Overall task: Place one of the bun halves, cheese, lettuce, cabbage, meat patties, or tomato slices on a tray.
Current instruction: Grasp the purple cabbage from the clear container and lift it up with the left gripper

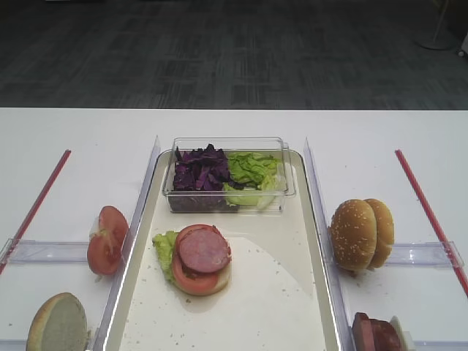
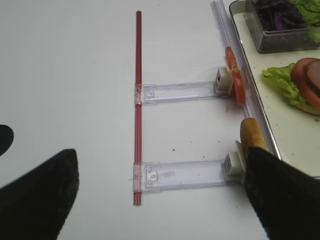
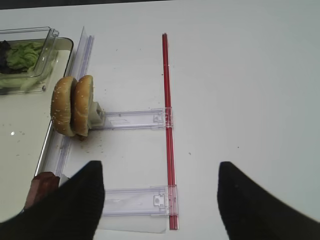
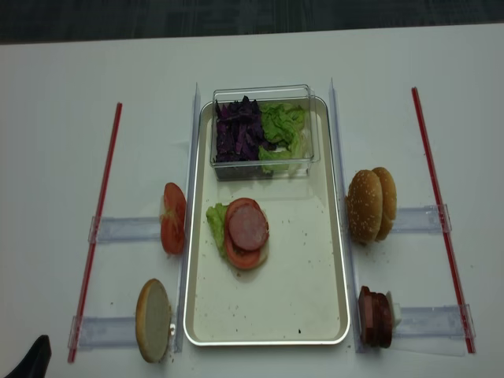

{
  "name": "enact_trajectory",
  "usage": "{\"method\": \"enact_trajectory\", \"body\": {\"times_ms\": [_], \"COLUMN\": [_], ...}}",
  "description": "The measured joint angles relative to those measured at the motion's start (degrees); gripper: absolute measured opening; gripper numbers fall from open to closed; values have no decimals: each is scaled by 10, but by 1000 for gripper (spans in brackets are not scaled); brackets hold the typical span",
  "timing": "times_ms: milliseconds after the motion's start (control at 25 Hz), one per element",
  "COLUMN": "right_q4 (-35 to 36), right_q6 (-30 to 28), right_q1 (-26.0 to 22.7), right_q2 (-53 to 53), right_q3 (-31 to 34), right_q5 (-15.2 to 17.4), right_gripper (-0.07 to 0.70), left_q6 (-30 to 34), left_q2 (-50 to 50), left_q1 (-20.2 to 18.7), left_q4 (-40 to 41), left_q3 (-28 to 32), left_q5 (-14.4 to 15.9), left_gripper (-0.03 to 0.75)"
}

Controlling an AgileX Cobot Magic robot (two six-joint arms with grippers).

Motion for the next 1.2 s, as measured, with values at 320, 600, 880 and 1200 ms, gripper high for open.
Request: {"method": "enact_trajectory", "body": {"times_ms": [320,600,880,1200], "right_q4": [0,0,0,0], "right_q6": [2,3,3,3], "right_q1": [0,0,0,0], "right_q2": [0,0,0,0], "right_q3": [0,0,0,0], "right_q5": [0,0,0,0], "right_gripper": [463,448,445,445], "left_q6": [0,0,0,0], "left_q2": [0,0,0,0], "left_q1": [0,0,0,0], "left_q4": [0,0,0,0], "left_q3": [0,0,0,0], "left_q5": [0,0,0,0], "left_gripper": [618,618,618,618]}}
